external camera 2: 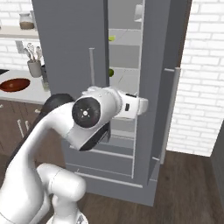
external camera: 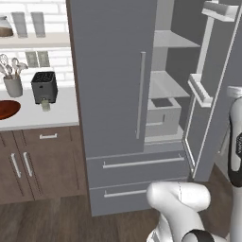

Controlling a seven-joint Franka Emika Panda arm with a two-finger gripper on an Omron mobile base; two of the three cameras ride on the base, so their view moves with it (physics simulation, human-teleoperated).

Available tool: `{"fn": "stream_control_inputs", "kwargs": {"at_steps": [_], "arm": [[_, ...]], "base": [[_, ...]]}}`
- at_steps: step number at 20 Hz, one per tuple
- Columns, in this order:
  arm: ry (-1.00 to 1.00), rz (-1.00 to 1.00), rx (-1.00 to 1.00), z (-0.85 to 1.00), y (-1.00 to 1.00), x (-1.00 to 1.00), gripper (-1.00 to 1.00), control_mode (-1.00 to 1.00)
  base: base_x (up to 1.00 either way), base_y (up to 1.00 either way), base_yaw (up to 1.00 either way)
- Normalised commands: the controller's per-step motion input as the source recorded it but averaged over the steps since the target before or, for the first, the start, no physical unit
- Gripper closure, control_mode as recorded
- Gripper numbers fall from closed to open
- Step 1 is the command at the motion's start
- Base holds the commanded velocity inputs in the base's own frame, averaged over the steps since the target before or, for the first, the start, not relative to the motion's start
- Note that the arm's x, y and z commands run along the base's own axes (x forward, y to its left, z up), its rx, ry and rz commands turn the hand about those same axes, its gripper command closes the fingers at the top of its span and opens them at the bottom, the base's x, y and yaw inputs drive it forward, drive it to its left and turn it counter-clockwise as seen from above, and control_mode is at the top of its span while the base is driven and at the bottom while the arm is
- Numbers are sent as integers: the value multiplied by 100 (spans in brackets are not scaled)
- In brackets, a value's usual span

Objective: Grab a lemon wedge from the fridge and one ice cube from the ice bowl, and put them in the glass of lemonade.

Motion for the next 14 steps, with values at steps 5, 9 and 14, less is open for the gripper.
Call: {"fn": "stream_control_inputs", "kwargs": {"at_steps": [5,9,14], "arm": [[16,-4,-42,71,100,7,-100,-100],[23,-12,-40,6,100,84,-100,-100],[32,-21,-36,-20,90,100,-100,-100]], "base": [[0,0,0],[0,0,0],[0,0,0]]}}
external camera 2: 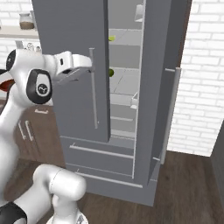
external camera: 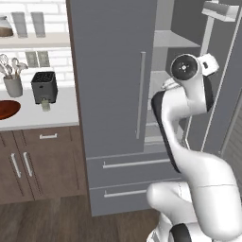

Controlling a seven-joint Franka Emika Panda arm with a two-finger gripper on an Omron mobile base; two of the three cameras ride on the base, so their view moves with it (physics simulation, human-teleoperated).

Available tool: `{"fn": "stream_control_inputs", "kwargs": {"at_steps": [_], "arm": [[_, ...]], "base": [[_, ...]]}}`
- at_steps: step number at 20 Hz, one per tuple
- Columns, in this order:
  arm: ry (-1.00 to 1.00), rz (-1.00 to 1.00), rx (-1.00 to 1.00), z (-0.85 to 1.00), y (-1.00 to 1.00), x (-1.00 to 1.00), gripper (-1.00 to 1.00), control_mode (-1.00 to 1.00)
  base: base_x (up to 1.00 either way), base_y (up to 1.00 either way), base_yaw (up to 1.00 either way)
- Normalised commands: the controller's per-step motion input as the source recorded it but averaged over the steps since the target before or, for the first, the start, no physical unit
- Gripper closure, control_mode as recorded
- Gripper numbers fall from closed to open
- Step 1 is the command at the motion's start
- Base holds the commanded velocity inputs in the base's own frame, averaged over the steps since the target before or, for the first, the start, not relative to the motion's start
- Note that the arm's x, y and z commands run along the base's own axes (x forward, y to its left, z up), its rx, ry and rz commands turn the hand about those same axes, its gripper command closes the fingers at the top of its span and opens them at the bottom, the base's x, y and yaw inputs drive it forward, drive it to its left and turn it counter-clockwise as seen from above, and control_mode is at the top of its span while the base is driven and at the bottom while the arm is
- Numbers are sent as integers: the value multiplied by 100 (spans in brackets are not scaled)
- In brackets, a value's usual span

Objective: Grab a lemon wedge from the fridge and one ice cube from the ice bowl, and put them in the glass of lemonade.

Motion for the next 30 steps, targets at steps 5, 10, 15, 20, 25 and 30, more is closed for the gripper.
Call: {"fn": "stream_control_inputs", "kwargs": {"at_steps": [5,10,15,20,25,30], "arm": [[42,-20,-36,-2,23,97,-100,-100],[23,-11,-5,-4,-56,54,-100,-100],[16,-2,0,-27,-79,84,-100,-100],[3,0,0,-43,-79,43,-100,-100],[0,-3,0,-38,-98,-5,-100,-100],[0,-4,0,-22,-100,-5,-100,-100]], "base": [[0,0,0],[0,0,0],[0,0,0],[0,0,0],[0,0,0],[0,0,0]]}}
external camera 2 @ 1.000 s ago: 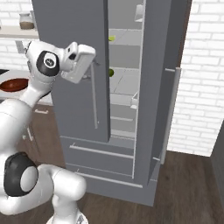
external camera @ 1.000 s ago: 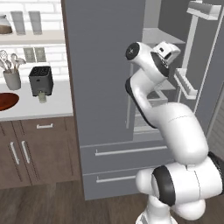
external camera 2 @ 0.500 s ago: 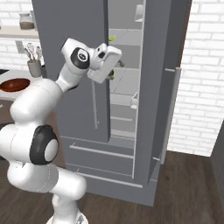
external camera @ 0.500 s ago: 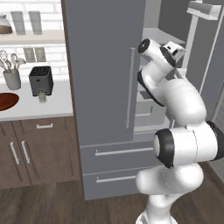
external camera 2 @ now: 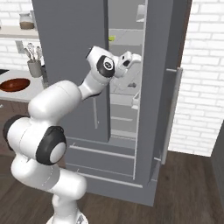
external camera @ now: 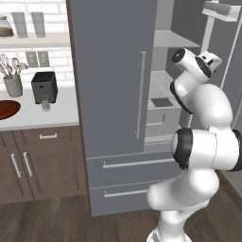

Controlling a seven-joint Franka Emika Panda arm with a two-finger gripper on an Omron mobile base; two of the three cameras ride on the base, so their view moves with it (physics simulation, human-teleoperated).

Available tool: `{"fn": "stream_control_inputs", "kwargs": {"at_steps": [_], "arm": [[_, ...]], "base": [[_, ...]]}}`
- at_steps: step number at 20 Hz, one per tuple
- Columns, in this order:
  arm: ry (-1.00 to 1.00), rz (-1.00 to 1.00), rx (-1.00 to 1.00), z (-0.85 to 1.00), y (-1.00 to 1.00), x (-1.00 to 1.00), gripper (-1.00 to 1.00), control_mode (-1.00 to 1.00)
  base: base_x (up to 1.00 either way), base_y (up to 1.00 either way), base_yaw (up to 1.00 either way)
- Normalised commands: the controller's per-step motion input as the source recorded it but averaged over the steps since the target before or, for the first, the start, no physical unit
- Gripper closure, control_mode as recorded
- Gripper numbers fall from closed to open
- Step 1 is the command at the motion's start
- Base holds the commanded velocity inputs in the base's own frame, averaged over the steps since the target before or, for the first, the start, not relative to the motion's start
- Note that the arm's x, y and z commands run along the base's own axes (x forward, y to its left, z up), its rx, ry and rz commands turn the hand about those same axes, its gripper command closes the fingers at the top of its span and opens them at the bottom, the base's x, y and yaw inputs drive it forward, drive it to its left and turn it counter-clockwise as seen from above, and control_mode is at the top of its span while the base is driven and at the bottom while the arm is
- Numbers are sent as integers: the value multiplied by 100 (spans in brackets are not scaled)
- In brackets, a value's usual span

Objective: Grab a lemon wedge from the fridge and one ice cube from the ice bowl, and put them in the glass of lemonade.

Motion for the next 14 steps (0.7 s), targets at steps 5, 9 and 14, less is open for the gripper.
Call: {"fn": "stream_control_inputs", "kwargs": {"at_steps": [5,9,14], "arm": [[1,-1,0,-6,-100,0,-100,-100],[3,0,0,0,-63,0,-100,-100],[-1,0,-4,-7,73,-10,-100,-100]], "base": [[0,0,0],[0,0,0],[0,0,0]]}}
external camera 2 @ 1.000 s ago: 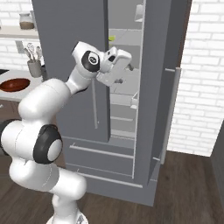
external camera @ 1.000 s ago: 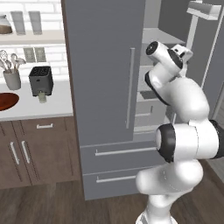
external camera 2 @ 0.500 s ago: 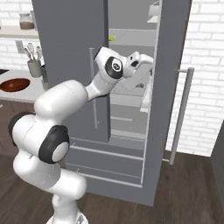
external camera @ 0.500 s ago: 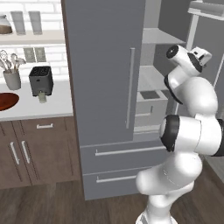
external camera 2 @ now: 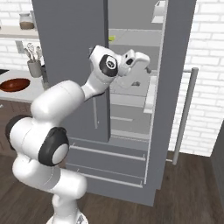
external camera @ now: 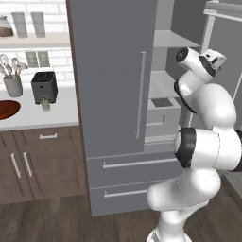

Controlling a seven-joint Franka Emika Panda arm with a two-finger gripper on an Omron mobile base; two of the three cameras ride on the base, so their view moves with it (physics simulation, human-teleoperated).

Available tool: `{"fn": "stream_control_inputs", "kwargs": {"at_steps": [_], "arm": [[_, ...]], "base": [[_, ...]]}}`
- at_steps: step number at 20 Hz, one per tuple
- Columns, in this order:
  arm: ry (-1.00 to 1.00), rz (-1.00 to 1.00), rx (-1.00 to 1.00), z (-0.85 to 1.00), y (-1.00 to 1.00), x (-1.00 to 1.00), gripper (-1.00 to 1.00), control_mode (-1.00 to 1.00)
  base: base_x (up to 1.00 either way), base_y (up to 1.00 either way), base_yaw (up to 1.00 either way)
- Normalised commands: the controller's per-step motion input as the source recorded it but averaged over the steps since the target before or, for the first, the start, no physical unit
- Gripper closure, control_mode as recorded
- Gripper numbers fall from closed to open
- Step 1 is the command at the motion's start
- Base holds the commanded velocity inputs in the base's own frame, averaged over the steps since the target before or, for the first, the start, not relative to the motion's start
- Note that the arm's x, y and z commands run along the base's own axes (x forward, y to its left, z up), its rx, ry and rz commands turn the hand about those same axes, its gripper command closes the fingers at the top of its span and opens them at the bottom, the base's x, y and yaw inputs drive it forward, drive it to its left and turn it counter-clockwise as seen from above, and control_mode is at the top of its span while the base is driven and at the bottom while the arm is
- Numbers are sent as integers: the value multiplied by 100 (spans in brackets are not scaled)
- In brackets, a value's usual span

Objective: Grab a lemon wedge from the fridge and one ice cube from the ice bowl, and put them in the glass of lemonade.

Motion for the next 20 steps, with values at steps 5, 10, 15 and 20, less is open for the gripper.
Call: {"fn": "stream_control_inputs", "kwargs": {"at_steps": [5,10,15,20], "arm": [[-19,3,4,-14,100,-19,-100,-100],[-29,12,45,-66,79,0,-100,-100],[-21,18,59,-79,56,0,-100,-100],[-8,12,20,8,73,-7,-100,-100]], "base": [[0,0,0],[0,0,0],[0,0,0],[0,0,0]]}}
